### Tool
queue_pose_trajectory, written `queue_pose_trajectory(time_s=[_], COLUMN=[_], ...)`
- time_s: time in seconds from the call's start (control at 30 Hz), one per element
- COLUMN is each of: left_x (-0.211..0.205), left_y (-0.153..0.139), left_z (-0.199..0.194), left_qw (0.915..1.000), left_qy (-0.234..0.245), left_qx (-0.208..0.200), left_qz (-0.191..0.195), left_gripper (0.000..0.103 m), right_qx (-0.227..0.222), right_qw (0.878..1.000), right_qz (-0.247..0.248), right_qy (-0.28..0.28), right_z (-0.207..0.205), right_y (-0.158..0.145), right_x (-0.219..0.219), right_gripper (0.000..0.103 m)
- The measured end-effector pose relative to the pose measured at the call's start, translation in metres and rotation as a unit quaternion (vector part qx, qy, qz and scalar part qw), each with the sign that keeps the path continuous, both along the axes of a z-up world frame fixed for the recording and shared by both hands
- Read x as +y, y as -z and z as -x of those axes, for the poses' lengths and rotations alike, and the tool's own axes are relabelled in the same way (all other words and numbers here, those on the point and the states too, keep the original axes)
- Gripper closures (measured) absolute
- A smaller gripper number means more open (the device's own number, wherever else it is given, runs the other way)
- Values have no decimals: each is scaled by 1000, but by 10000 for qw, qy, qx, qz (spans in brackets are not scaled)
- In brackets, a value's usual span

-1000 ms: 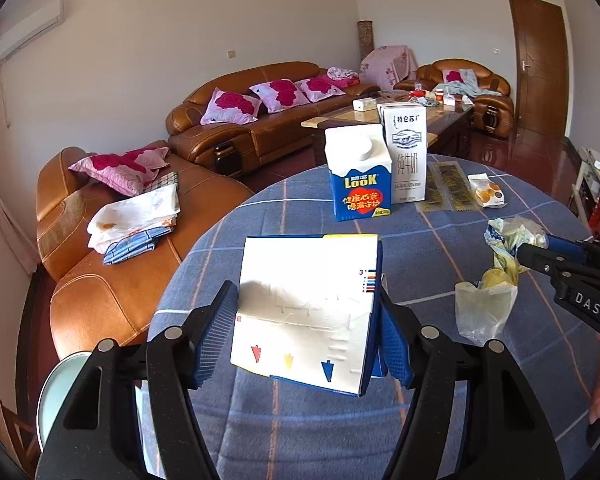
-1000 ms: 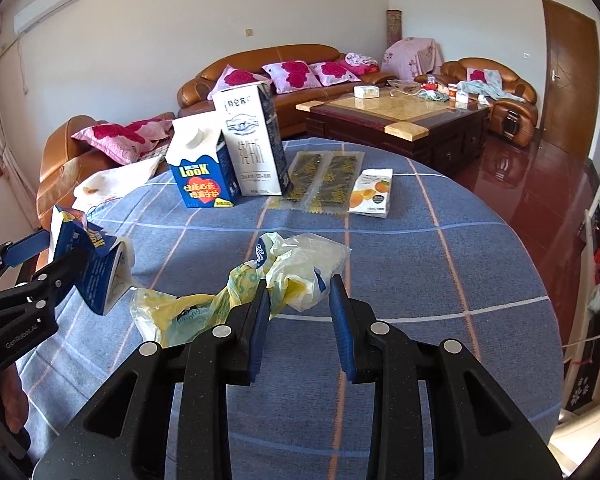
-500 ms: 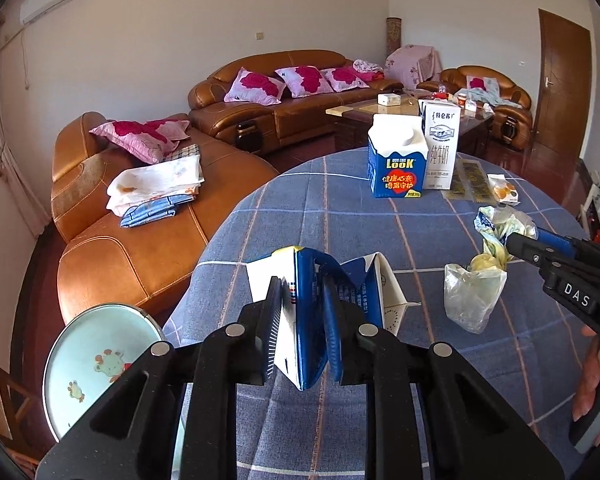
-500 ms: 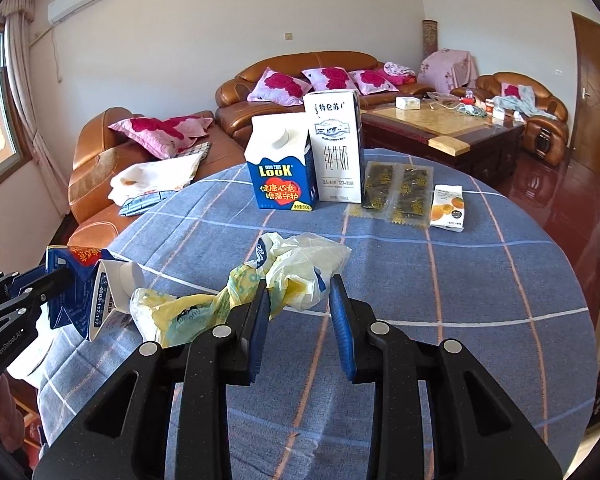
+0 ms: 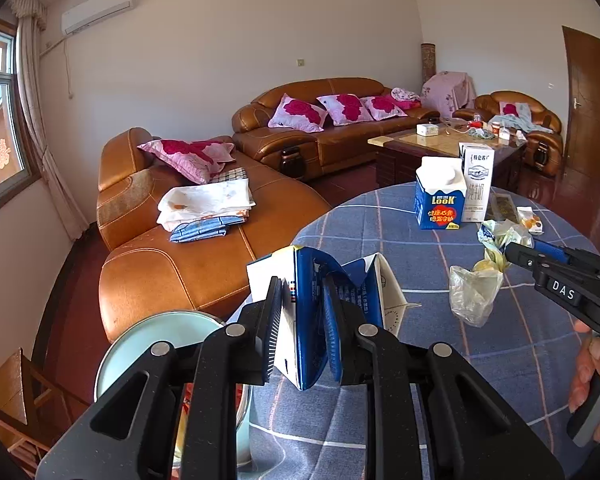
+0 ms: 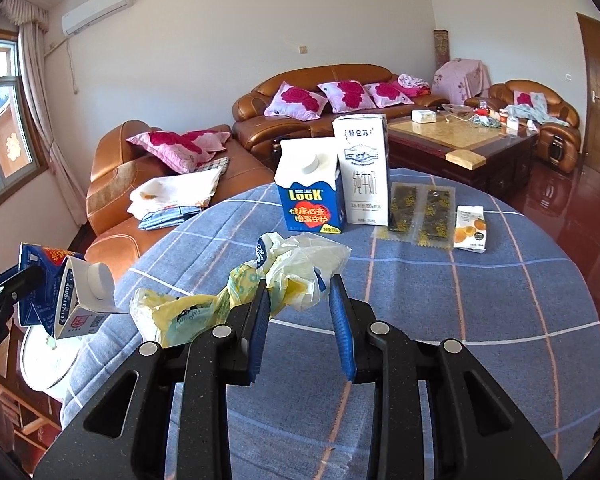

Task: Collect trash
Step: 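Carry the tissue box and plastic bag over the light blue basin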

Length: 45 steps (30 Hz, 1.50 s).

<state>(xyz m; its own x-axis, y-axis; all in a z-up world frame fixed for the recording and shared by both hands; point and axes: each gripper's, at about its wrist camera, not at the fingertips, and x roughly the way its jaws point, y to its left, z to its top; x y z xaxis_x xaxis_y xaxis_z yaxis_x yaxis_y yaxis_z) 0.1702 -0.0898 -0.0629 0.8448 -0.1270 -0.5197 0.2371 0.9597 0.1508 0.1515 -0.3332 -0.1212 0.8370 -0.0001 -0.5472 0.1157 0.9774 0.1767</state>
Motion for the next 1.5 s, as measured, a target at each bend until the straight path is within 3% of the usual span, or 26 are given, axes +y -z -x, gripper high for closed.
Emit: queue_pose_trajectory(time_s=[0.7, 1.5], left_x=[78, 135], left_y=[-3, -4], left_z=[-2, -10], left_qw=[9952, 9813], left_qy=[-972, -1914], left_qx=[-7, 47], left_qz=[-106, -217], left_gripper=[83, 83], right_qx=[-58, -209], right_qw=[9936, 9751], right_qz=[31, 352], right_qy=[-1131, -2182], right_z=[-49, -86], right_y=[1, 1], right_x=[94, 177], right_gripper=[73, 73])
